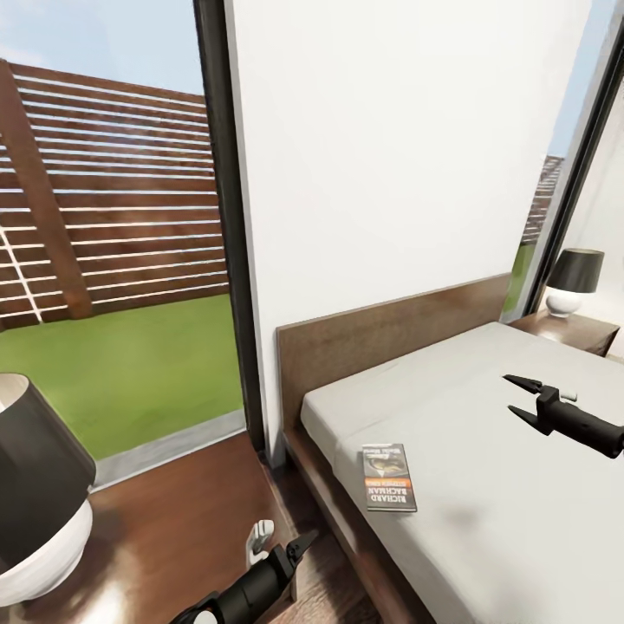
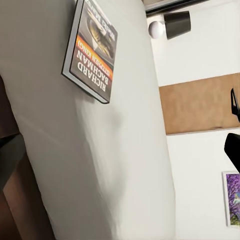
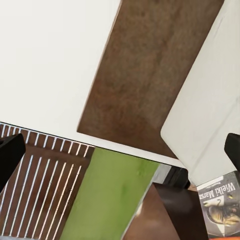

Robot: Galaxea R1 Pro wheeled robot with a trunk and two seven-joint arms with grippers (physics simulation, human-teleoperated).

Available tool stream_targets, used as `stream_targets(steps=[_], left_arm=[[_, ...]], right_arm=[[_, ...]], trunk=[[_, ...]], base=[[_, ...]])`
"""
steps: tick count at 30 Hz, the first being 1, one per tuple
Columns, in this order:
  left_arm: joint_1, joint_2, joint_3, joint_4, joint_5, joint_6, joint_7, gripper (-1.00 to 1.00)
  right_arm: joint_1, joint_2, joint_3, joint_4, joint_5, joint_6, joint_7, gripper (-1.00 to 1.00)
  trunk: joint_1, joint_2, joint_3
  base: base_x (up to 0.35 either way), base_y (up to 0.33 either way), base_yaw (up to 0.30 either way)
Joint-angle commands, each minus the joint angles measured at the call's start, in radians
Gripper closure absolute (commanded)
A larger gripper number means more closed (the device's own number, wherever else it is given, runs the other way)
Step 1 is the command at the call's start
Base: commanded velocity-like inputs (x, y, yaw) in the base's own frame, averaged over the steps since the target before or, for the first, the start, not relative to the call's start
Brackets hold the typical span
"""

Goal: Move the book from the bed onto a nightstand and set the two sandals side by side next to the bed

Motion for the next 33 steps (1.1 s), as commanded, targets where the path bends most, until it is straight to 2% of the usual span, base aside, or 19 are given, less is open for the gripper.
stream_targets(steps=[1, 24, 33], left_arm=[[0.0, 0.0, 0.0, 0.0, 0.009, 0.008, 0.001, -1.0], [0.0, -0.007, 0.001, 0.007, 0.009, 0.007, 0.011, -1.0], [0.0, -0.021, 0.0, 0.019, 0.01, 0.006, 0.055, -1.0]], right_arm=[[-0.001, 0.0, -0.004, 0.0, 0.004, 0.005, 0.004, -1.0], [-0.001, 0.0, -0.004, 0.001, 0.005, 0.005, 0.0, -1.0], [-0.001, 0.0, -0.004, 0.001, 0.005, 0.005, 0.0, -1.0]], trunk=[[0.0, 0.0, -0.001], [0.0, 0.0, -0.001], [0.0, 0.0, -0.001]], base=[[0.0, 0.0, -0.026], [0.0, 0.0, -0.004], [0.0, 0.0, 0.0]])
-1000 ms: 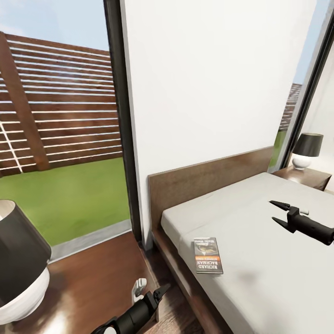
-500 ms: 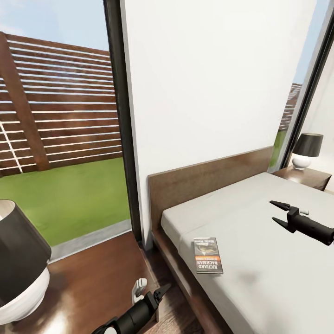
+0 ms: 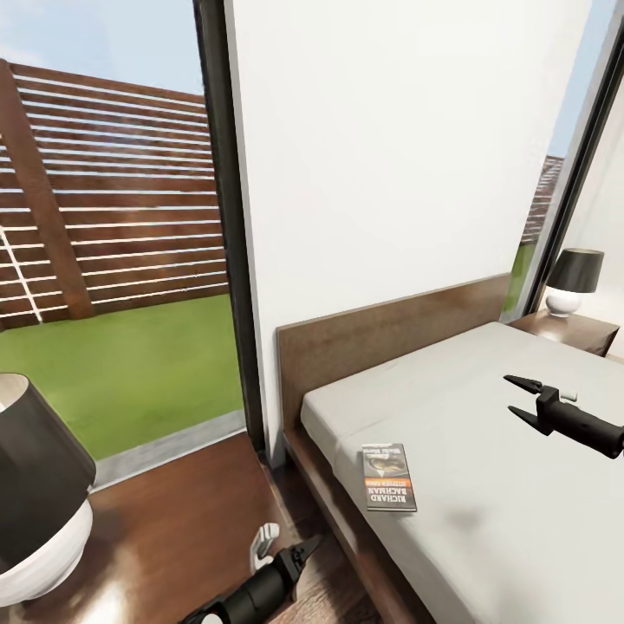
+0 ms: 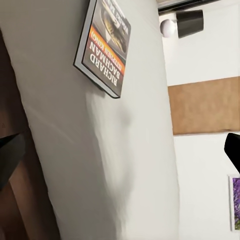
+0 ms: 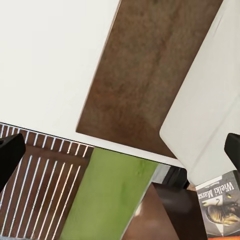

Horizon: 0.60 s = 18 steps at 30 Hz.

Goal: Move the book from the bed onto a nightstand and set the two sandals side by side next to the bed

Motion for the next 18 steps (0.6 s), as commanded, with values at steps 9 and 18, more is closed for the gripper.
stream_targets(steps=[9, 18], left_arm=[[0.0, -0.007, 0.002, 0.002, 0.01, 0.007, 0.016, -1.0], [0.0, -0.005, 0.0, 0.013, 0.103, 0.006, 0.019, -1.0]], right_arm=[[-0.001, 0.0, -0.004, 0.0, 0.004, 0.005, 0.004, -1.0], [-0.001, 0.0, -0.004, 0.0, 0.004, 0.005, 0.004, -1.0]], trunk=[[0.0, 0.0, -0.001], [0.0, 0.0, -0.001]], base=[[0.0, 0.0, 0.0], [0.0, 0.0, -0.055]])
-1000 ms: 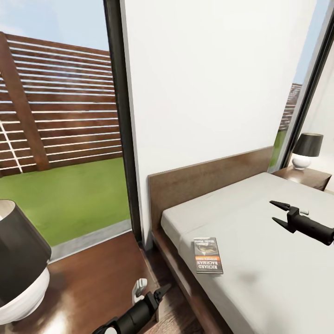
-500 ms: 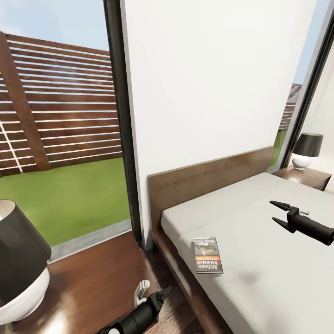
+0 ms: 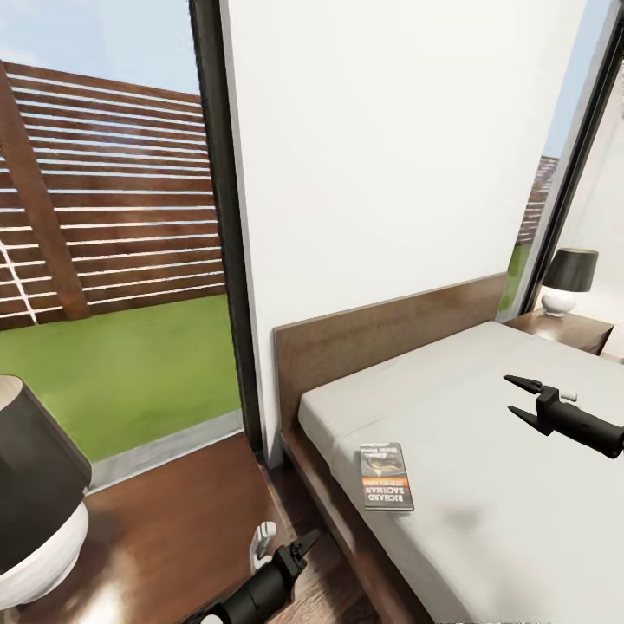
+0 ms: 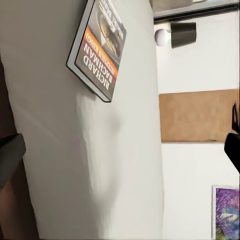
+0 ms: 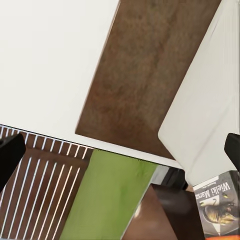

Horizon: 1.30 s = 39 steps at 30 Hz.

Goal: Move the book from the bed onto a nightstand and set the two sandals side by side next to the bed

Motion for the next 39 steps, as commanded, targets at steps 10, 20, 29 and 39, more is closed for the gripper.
stream_targets(steps=[10, 20, 29, 39], left_arm=[[0.0, 0.004, -0.004, 0.015, 0.08, 0.007, 0.002, -1.0], [0.0, 0.005, -0.004, 0.018, 0.093, 0.008, -0.001, -1.0], [0.0, 0.005, -0.001, 0.018, 0.094, 0.008, -0.005, -1.0], [0.0, 0.005, 0.001, 0.019, 0.095, 0.009, -0.007, -1.0]], right_arm=[[-0.001, 0.0, -0.004, 0.001, 0.004, 0.005, 0.004, -1.0], [-0.001, 0.0, -0.004, 0.001, 0.004, 0.005, 0.004, -1.0], [-0.001, 0.0, -0.004, 0.001, 0.004, 0.005, 0.003, -1.0], [-0.001, 0.0, -0.004, 0.001, 0.005, 0.005, 0.002, -1.0]], trunk=[[0.0, 0.0, -0.001], [0.0, 0.0, -0.001], [0.0, 0.0, -0.001], [0.0, 0.0, -0.001]], base=[[0.0, 0.0, -0.116], [0.0, 0.0, -0.096], [0.0, 0.0, -0.08], [0.0, 0.0, -0.077]])
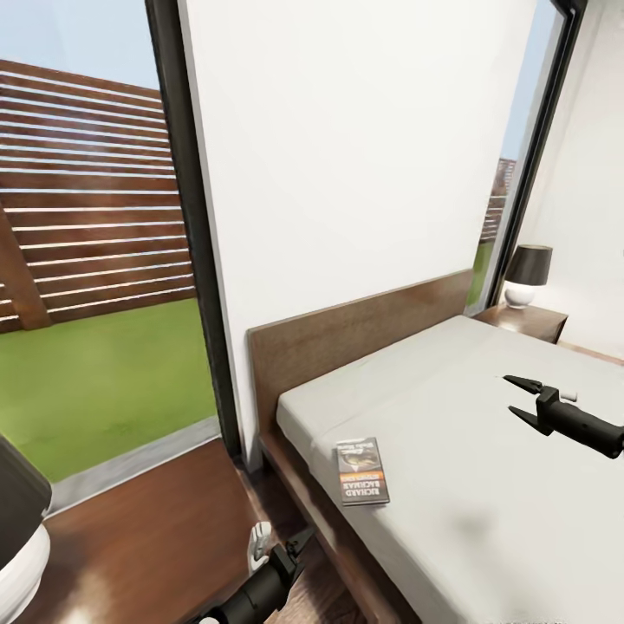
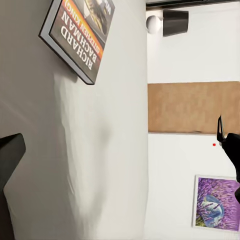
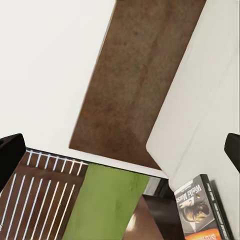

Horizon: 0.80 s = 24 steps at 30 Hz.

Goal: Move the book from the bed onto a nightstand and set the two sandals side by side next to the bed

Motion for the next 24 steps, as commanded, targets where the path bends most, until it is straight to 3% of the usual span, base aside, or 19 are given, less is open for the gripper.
stream_targets(steps=[1, 24], left_arm=[[0.0, 0.0, 0.001, 0.0, 0.009, 0.009, 0.001, -1.0], [0.0, 0.0, 0.003, -0.002, 0.008, 0.009, -0.001, -1.0]], right_arm=[[-0.001, 0.0, -0.004, 0.001, 0.004, 0.005, 0.004, -1.0], [-0.001, 0.0, -0.004, 0.001, 0.004, 0.005, 0.004, -1.0]], trunk=[[0.0, 0.0, -0.001], [0.0, 0.0, -0.001]], base=[[0.0, 0.0, -0.079], [0.0, 0.0, -0.058]])
